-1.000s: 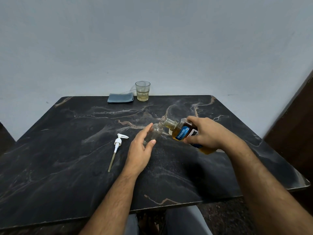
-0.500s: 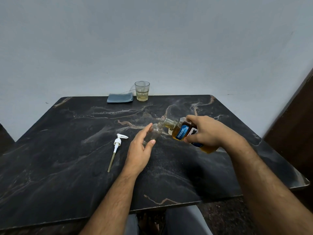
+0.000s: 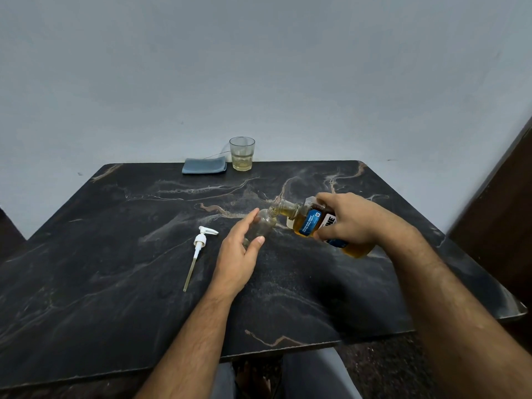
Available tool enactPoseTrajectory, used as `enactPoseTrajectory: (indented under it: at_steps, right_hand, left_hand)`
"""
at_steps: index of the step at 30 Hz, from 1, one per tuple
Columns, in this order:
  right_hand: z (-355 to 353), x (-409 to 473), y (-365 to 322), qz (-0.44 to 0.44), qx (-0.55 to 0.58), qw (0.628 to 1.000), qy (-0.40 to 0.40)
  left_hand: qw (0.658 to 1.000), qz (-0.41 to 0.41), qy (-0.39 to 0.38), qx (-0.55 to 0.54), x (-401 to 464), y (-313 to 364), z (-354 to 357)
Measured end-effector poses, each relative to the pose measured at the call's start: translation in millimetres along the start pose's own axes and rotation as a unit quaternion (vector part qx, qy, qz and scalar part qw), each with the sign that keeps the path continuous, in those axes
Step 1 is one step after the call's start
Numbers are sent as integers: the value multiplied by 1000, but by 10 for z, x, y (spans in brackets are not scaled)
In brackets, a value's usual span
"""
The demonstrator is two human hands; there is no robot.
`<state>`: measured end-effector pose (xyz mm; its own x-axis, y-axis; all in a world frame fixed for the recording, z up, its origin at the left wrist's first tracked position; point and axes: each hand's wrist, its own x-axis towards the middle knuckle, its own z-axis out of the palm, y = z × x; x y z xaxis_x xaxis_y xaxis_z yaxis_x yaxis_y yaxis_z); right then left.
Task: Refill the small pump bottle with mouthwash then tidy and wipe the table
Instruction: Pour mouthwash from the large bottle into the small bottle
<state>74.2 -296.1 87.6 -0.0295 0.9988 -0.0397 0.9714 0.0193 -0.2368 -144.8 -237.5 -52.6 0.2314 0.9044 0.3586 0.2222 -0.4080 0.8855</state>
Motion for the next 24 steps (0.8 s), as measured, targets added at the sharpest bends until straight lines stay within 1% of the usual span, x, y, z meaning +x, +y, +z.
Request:
enactPoseTrajectory:
  at_steps: [24]
  right_hand:
    - [-41, -6, -13, -4, 10, 1000, -13]
  left_hand:
    - [1000, -10, -2, 2, 0, 3, -2]
